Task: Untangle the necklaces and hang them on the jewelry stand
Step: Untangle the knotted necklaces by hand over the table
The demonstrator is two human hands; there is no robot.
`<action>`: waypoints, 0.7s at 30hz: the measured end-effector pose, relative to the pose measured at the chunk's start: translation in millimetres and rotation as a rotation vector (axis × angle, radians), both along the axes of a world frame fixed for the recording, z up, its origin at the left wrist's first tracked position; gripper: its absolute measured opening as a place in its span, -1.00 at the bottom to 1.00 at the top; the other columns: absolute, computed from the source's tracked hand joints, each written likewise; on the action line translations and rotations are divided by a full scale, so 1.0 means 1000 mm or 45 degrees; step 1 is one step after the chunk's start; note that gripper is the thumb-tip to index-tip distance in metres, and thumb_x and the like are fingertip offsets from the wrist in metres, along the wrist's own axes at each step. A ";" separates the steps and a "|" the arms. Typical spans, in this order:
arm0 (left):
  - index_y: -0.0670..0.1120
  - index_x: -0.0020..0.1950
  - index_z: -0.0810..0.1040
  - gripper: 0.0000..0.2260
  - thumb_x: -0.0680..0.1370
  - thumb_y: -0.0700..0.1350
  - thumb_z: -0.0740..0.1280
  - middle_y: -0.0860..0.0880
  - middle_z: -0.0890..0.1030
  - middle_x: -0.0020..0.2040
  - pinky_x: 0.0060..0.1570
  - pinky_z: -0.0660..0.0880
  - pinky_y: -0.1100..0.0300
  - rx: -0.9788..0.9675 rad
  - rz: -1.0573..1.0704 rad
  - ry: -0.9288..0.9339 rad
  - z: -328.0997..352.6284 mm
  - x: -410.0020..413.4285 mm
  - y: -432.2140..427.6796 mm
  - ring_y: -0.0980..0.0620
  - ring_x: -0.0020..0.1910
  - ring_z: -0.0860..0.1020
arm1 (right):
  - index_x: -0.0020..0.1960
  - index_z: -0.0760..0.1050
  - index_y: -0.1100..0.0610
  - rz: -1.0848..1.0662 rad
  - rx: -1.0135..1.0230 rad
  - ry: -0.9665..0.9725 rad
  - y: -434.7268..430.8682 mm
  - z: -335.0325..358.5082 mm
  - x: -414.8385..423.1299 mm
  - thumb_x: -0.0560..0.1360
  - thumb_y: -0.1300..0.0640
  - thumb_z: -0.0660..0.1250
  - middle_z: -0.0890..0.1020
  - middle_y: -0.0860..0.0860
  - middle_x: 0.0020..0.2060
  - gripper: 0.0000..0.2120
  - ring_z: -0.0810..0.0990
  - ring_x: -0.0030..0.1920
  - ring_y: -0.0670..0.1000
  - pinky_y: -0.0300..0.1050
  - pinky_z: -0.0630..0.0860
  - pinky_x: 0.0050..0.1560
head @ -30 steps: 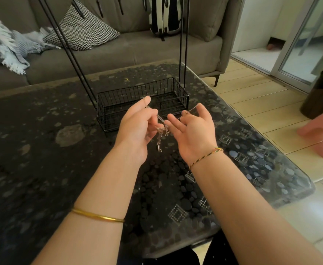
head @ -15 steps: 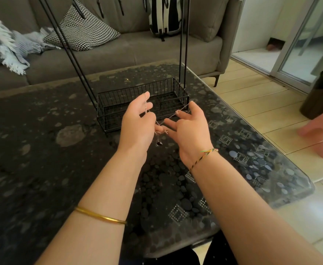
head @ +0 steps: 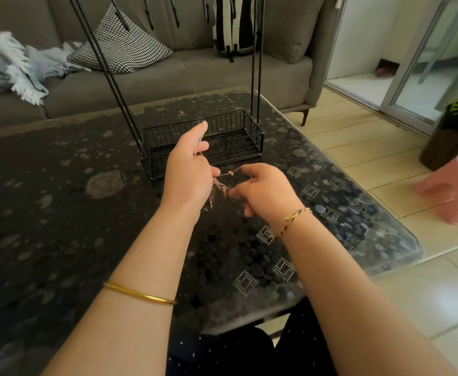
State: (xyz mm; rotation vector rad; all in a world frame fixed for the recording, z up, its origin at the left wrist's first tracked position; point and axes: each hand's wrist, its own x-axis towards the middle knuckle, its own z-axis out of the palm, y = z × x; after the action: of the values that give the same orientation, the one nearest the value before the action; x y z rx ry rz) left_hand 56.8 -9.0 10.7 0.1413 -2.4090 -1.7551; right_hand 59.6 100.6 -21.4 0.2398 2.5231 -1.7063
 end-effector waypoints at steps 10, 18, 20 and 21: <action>0.17 0.40 0.37 -0.34 0.51 -0.47 0.04 0.08 0.50 0.01 -0.06 0.45 0.17 -0.082 -0.159 -0.124 -0.008 0.023 -0.005 0.15 -0.07 0.49 | 0.40 0.30 0.11 0.174 -0.002 0.190 0.010 0.007 0.031 0.43 0.35 0.34 0.68 0.09 -0.15 -0.42 0.36 -0.70 -0.14 -0.37 0.31 -0.61; 0.08 0.51 0.19 -0.23 0.43 -0.56 0.04 0.01 0.61 -0.03 -0.06 0.41 0.22 -0.012 -0.311 -0.194 -0.013 0.019 -0.007 0.12 0.01 0.59 | 0.38 0.32 0.10 0.083 -0.193 0.133 0.017 0.011 0.022 0.46 0.36 0.26 0.69 0.12 -0.18 -0.49 0.44 -0.67 -0.10 -0.32 0.36 -0.58; 0.07 0.53 0.14 -0.18 0.39 -0.58 0.04 0.00 0.62 0.04 -0.07 0.42 0.25 0.003 -0.366 -0.204 -0.015 0.014 -0.007 0.11 0.05 0.58 | 0.40 0.28 0.13 0.075 -0.264 0.091 0.019 0.011 0.021 0.48 0.34 0.25 0.68 0.09 -0.21 -0.49 0.42 -0.68 -0.11 -0.28 0.33 -0.61; 0.07 0.54 0.11 -0.16 0.38 -0.59 0.04 0.00 0.62 0.09 -0.03 0.43 0.24 0.000 -0.397 -0.207 -0.015 0.012 -0.007 0.10 0.08 0.57 | 0.41 0.27 0.14 0.068 -0.293 0.078 0.019 0.010 0.021 0.48 0.34 0.25 0.67 0.07 -0.24 -0.49 0.40 -0.68 -0.11 -0.30 0.31 -0.63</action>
State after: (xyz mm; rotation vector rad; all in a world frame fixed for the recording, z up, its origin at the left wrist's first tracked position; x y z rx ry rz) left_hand 68.7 -15.5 -4.5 -0.1021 -2.6669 -1.9378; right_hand 80.4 119.1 -11.4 0.1037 2.3213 -1.9897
